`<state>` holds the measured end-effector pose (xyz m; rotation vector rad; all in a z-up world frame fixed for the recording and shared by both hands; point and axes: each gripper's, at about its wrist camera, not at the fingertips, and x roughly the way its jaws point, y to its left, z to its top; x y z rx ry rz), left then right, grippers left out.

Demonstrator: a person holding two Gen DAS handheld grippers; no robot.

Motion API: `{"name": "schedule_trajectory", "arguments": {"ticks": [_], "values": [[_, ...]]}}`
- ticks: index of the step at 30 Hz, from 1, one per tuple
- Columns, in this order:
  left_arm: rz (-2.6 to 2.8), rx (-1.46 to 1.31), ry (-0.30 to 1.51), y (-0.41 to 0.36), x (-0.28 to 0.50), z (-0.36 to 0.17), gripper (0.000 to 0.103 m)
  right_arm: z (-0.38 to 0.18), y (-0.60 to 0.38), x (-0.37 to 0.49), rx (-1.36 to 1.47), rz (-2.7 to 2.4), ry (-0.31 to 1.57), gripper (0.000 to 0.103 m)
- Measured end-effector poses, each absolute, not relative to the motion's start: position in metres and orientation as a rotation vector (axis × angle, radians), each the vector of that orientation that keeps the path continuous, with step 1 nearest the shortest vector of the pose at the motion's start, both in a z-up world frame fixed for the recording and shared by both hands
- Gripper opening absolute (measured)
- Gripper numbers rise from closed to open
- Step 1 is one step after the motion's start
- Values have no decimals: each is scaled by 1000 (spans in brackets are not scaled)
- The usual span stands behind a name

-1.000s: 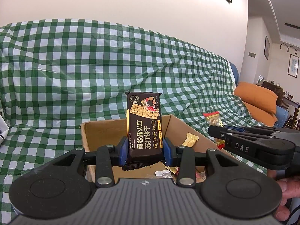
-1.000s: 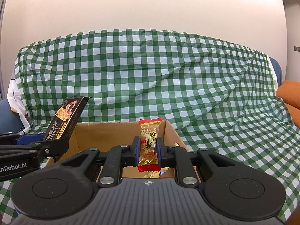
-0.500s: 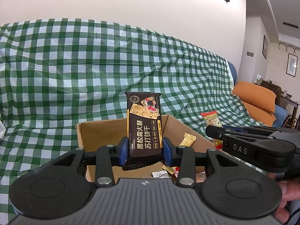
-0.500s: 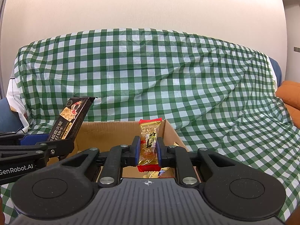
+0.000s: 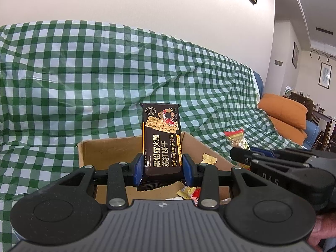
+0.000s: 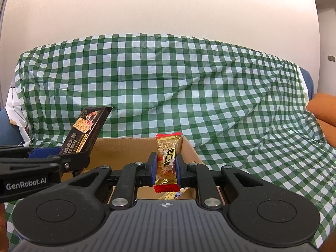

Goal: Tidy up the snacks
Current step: 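Open both tools to drop the cracker pack and candy into the box, then pull both tools back above the box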

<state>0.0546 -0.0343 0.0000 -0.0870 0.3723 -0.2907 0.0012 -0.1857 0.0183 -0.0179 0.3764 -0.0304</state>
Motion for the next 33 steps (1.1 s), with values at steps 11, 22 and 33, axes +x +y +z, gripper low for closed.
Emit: {"name": "schedule_trajectory", "arguments": {"ticks": [11,22,33], "values": [[-309,-77,408,-40,66,-3,81,5,-183,16,-56,-69,477,42],[-277,-56,402,-27,30,12,83,8,-191,13,-11,-91,480,90],[-171,-46,639,-51,-33,31,100,30,-217,-40,82,-68,481,102]]}}
